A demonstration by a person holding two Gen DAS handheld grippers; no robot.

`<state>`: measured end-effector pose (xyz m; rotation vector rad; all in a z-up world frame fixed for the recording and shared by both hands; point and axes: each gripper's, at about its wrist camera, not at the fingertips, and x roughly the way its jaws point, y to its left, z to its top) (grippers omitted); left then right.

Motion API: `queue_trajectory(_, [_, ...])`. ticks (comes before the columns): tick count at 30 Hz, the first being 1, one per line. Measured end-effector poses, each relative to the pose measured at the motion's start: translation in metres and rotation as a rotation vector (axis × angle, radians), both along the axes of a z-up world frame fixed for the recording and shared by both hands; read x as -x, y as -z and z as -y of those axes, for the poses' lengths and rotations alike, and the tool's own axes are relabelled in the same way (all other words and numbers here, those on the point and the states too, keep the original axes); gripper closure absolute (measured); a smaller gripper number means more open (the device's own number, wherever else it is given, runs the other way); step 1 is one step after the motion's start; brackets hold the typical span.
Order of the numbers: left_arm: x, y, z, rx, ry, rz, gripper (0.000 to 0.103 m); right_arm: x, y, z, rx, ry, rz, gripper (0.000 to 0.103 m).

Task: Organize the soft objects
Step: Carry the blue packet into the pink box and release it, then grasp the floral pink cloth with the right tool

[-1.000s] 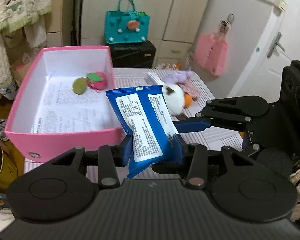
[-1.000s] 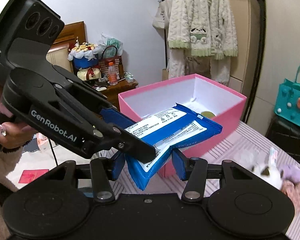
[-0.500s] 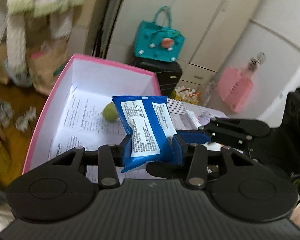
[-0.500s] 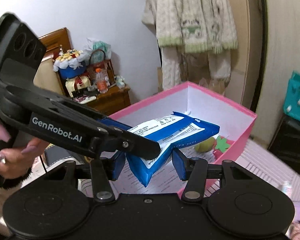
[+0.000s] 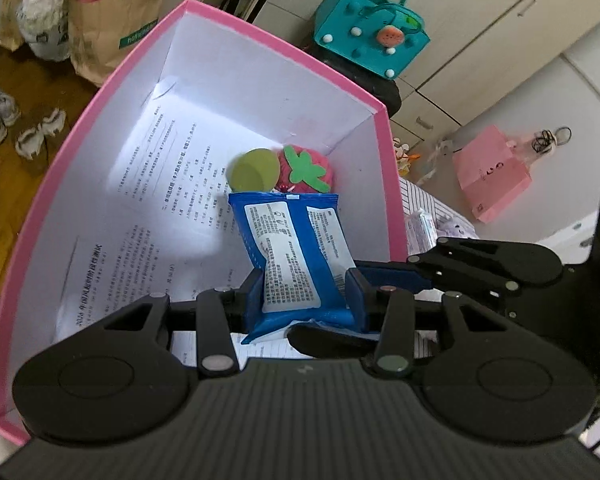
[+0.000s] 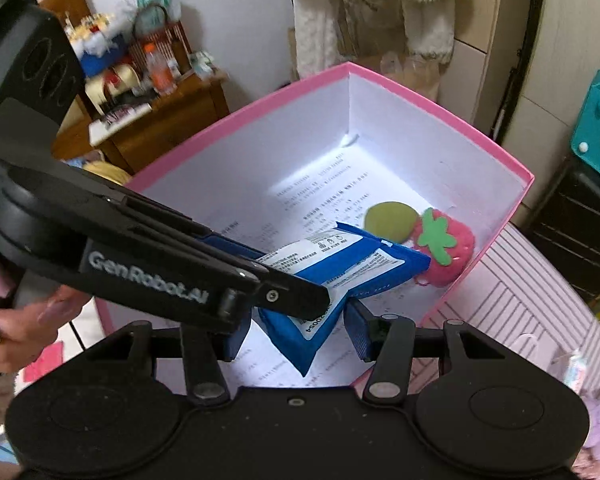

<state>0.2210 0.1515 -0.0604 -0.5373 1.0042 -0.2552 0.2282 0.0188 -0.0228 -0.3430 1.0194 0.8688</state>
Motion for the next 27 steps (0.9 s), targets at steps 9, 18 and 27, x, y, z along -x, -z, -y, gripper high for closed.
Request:
queue_trajectory(9, [-0.002, -0.004, 0.020, -0.149, 0.013, 0.034, 0.059, 0.016, -0.006, 0.001, 0.094, -0.072, 0.212, 0.041])
queue_trajectory(18, [0.033, -0.042, 0.027, -0.224, 0.024, 0.103, 0.058, 0.047, -0.046, 0.055, -0.054, -0.073, 0.270, 0.041])
queue_trajectory(27, [0.086, -0.090, 0.051, -0.321, 0.074, 0.152, 0.055, 0.084, -0.080, 0.091, -0.130, -0.063, 0.319, 0.041])
